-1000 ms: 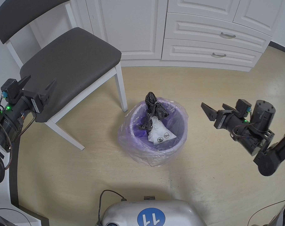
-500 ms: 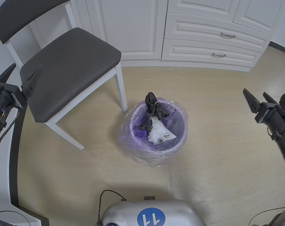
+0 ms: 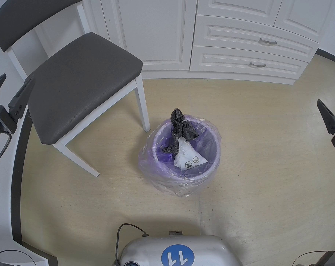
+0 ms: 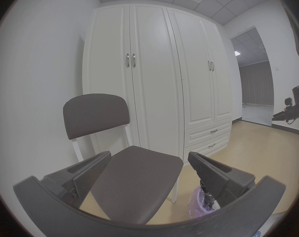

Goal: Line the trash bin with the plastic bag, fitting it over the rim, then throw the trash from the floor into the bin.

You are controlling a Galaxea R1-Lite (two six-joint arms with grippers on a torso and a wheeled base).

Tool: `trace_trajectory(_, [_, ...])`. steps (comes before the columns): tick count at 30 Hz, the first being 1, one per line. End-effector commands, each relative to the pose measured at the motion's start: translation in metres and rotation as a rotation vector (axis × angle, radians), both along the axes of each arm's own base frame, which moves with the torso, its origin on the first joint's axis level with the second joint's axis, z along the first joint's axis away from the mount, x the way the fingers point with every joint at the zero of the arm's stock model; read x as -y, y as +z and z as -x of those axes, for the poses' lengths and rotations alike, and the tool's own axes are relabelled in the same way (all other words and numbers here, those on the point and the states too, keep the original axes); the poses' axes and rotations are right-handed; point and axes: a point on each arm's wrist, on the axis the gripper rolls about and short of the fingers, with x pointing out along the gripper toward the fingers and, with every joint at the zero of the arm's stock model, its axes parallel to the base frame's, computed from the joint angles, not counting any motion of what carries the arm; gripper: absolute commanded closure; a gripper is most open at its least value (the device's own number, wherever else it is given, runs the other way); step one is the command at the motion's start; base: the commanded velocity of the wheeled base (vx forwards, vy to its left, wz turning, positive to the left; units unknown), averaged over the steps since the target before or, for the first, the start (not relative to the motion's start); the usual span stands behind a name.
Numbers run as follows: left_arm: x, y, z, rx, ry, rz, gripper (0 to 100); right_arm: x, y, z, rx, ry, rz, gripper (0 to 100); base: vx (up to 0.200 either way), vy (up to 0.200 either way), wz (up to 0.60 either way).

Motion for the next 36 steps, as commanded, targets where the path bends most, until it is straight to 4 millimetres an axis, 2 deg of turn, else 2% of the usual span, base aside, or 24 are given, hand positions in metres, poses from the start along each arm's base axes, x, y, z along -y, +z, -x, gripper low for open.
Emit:
trace_trajectory(1, [-0.007, 0.007, 0.043, 0.062, 0.007, 0.012, 0, 0.016, 0.013, 0.061, 0.084, -0.001, -0.012, 0, 0.000, 0.000, 0.00])
trace_trajectory(2, [-0.007, 0.007, 0.044, 0.062, 0.008, 0.012, 0, 0.016, 0.013, 0.062, 0.084, -0.003, -0.012, 0, 0.000, 0.000, 0.00])
trace_trajectory(3, [-0.009, 0.009, 0.059, 0.061, 0.008, 0.012, 0, 0.020, 0.010, 0.074, 0.089, -0.016, -0.019, 0, 0.000, 0.000, 0.00])
trace_trajectory(7, [-0.014, 0.006, 0.091, 0.041, 0.004, 0.011, 0, 0.029, 0.000, 0.103, 0.127, -0.079, -0.037, 0, 0.000, 0.000, 0.00])
trace_trajectory(13, [-0.019, -0.004, 0.129, 0.041, 0.005, 0.019, 0, 0.038, -0.028, 0.151, 0.274, -0.117, -0.099, 0, 0.000, 0.000, 0.00])
trace_trajectory(14, [-0.019, -0.005, 0.130, 0.041, 0.005, 0.019, 0, 0.038, -0.029, 0.152, 0.278, -0.117, -0.099, 0, 0.000, 0.000, 0.00])
trace_trajectory(15, [-0.021, -0.009, 0.145, 0.066, 0.023, 0.027, 0, 0.039, -0.037, 0.163, 0.316, -0.119, -0.109, 0, 0.000, 0.000, 0.00])
trace_trajectory(20, [-0.023, -0.024, 0.174, 0.074, 0.070, 0.036, 0, 0.041, -0.051, 0.181, 0.345, -0.139, -0.127, 0, 0.000, 0.000, 0.00])
trace_trajectory(22, [-0.023, -0.028, 0.180, 0.075, 0.072, 0.040, 0, 0.040, -0.054, 0.183, 0.345, -0.145, -0.135, 0, 0.000, 0.000, 0.00])
trace_trajectory(23, [-0.022, -0.036, 0.189, 0.070, 0.077, 0.058, 0, 0.038, -0.058, 0.184, 0.349, -0.171, -0.178, 0, 0.000, 0.000, 0.00])
trace_trajectory(26, [-0.022, -0.052, 0.200, 0.067, 0.080, 0.079, 0, 0.035, -0.068, 0.194, 0.390, -0.167, -0.223, 0, 0.000, 0.000, 0.00])
trace_trajectory(28, [-0.022, -0.061, 0.203, 0.061, 0.084, 0.081, 0, 0.035, -0.073, 0.192, 0.359, -0.168, -0.225, 0, 0.000, 0.000, 0.00])
trace_trajectory(33, [-0.021, -0.091, 0.207, 0.060, 0.090, 0.080, 0, 0.034, -0.086, 0.183, 0.305, -0.152, -0.238, 0, 0.000, 0.000, 0.00])
trace_trajectory(36, [-0.021, -0.106, 0.197, 0.018, 0.108, 0.094, 0, 0.034, -0.098, 0.176, 0.247, -0.125, -0.217, 0, 0.000, 0.000, 0.00])
